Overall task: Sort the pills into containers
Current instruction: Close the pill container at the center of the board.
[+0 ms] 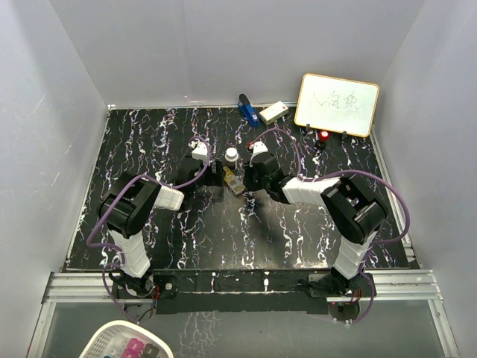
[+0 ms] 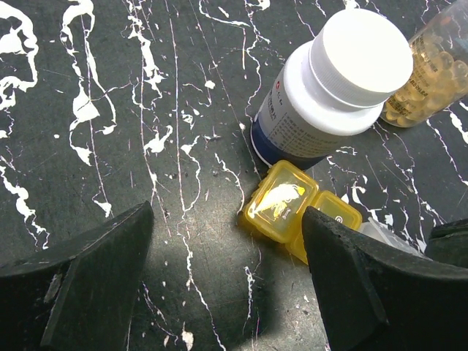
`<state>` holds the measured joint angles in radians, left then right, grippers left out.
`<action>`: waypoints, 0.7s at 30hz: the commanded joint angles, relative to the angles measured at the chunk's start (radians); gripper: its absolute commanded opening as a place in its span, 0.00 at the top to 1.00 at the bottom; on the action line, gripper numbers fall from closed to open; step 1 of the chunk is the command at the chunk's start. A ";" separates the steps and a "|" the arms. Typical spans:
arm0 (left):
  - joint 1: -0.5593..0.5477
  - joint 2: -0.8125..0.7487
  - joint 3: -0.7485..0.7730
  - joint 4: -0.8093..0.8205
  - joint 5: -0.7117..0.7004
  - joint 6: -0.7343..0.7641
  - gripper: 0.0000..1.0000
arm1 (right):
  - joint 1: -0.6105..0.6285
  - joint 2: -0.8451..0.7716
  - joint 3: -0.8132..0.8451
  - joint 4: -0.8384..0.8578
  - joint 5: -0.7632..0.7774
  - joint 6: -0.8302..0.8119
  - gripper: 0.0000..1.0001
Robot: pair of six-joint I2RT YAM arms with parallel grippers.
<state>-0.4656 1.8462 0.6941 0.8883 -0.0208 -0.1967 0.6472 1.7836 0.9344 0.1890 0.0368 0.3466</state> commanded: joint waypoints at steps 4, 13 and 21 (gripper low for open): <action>0.007 0.022 0.014 -0.045 -0.013 0.003 0.20 | 0.009 0.023 -0.001 0.064 -0.034 0.016 0.95; 0.007 0.019 0.008 -0.045 -0.015 0.000 0.20 | 0.023 -0.052 -0.004 0.030 0.032 -0.013 0.95; 0.007 0.014 0.002 -0.046 -0.013 -0.002 0.20 | 0.029 -0.122 -0.007 0.024 0.072 -0.023 0.95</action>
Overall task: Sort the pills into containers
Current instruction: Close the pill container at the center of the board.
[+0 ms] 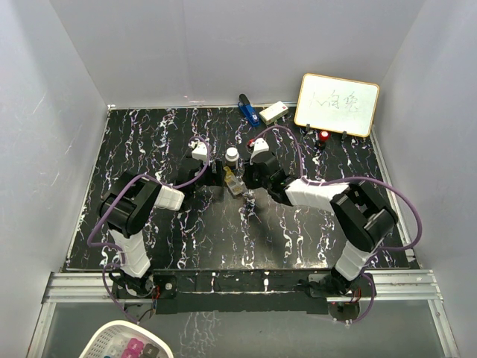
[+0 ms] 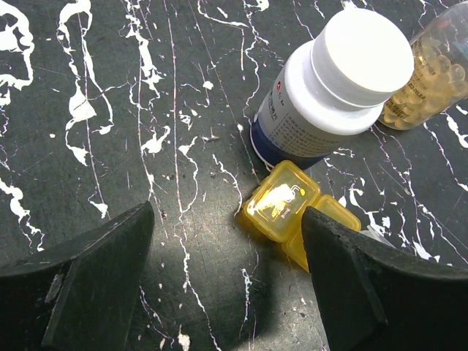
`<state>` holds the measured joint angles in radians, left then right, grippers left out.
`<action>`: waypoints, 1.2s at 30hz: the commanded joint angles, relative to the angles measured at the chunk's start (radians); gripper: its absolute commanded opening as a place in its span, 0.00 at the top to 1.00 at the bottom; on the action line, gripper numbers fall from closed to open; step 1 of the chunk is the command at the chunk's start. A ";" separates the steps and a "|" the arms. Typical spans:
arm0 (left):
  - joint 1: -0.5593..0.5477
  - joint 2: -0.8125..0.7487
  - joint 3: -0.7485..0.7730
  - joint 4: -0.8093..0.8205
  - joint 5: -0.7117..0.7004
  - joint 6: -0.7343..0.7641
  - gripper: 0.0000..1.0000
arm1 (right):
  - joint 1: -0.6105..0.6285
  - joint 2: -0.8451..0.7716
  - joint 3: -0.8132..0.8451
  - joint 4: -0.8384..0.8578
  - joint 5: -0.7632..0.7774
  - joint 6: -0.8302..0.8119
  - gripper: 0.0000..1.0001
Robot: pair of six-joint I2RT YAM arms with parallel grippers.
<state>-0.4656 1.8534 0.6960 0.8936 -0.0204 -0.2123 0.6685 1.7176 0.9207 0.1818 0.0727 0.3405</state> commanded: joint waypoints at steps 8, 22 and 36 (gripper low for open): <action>0.007 0.009 0.006 -0.057 -0.016 0.011 0.21 | 0.022 -0.041 0.011 0.031 0.011 -0.012 0.95; 0.007 0.011 0.003 -0.055 -0.021 0.007 0.21 | 0.071 -0.029 0.005 0.032 0.006 -0.003 0.95; 0.007 0.013 0.003 -0.054 -0.024 0.005 0.21 | 0.071 0.003 -0.013 0.039 -0.013 0.017 0.95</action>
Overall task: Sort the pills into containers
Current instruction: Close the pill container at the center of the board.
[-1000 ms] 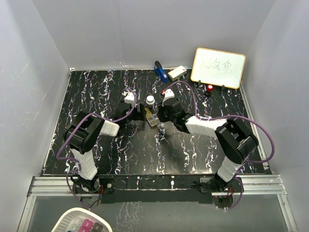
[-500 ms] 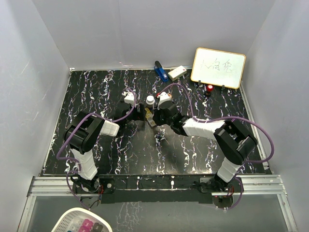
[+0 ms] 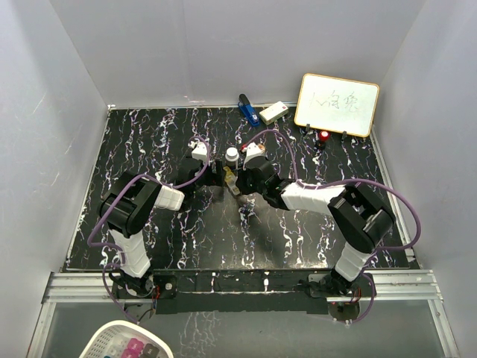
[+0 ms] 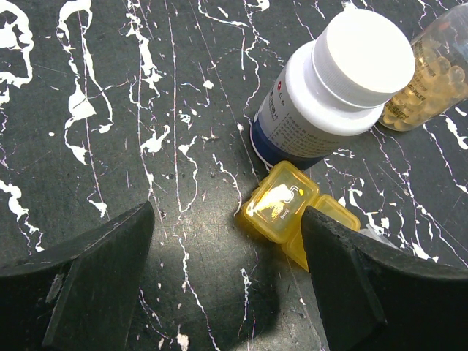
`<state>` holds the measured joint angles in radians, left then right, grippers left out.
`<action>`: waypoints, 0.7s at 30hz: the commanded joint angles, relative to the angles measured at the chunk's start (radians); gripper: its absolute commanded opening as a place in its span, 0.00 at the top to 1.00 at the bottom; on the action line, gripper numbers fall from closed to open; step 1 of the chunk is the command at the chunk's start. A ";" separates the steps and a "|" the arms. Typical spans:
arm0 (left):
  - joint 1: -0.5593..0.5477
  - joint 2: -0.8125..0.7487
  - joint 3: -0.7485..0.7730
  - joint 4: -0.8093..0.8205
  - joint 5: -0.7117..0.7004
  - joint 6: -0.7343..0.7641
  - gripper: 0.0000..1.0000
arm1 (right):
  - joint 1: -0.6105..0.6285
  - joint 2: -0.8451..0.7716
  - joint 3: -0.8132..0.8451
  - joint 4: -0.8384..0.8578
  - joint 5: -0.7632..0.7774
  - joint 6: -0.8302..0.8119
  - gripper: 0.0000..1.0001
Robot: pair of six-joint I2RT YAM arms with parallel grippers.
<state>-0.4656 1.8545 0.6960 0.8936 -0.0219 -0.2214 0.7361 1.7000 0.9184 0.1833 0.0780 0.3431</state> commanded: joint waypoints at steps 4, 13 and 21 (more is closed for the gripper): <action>0.007 0.008 0.001 -0.055 -0.025 0.016 0.21 | 0.004 0.035 -0.029 0.059 -0.037 0.037 0.95; 0.007 0.007 -0.006 -0.049 -0.024 0.014 0.21 | 0.001 0.124 -0.021 0.089 -0.001 0.041 0.95; 0.007 0.000 -0.007 -0.055 -0.029 0.016 0.22 | 0.009 0.095 -0.019 0.078 -0.034 0.044 0.97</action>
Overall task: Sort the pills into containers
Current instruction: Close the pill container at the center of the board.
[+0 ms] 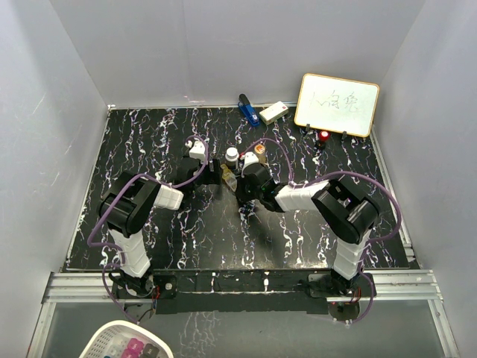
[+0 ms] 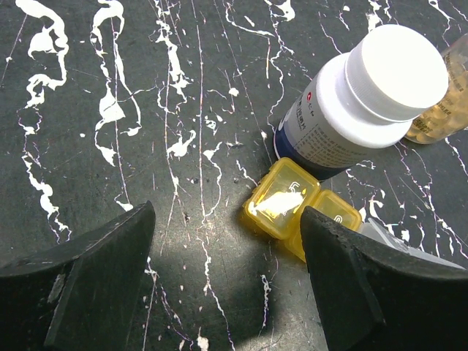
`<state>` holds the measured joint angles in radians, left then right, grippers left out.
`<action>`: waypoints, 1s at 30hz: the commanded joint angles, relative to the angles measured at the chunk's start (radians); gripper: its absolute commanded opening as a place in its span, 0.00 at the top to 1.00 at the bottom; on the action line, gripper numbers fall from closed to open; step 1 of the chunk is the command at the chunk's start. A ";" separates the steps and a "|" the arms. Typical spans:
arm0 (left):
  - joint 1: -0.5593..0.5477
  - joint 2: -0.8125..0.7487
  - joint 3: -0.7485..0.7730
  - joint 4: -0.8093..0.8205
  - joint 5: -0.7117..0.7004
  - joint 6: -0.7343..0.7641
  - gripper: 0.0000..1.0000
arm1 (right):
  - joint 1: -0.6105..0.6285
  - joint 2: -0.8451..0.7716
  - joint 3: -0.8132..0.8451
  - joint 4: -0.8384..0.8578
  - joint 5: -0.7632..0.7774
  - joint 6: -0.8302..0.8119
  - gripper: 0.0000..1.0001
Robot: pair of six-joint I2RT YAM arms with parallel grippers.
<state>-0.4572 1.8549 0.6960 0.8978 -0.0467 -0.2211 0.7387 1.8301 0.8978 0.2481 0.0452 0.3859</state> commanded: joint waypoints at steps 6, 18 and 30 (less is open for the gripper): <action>-0.001 0.007 0.001 -0.065 0.000 0.017 0.22 | 0.026 -0.227 -0.053 -0.071 0.108 -0.014 0.97; -0.001 0.004 0.005 -0.062 0.009 0.012 0.22 | 0.017 -0.219 0.035 -0.085 0.296 -0.062 0.86; -0.001 0.012 0.000 -0.047 0.016 0.002 0.22 | 0.001 -0.151 0.078 -0.054 0.254 -0.072 0.76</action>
<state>-0.4572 1.8557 0.6960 0.8986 -0.0444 -0.2253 0.7460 1.6806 0.9237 0.1452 0.3004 0.3218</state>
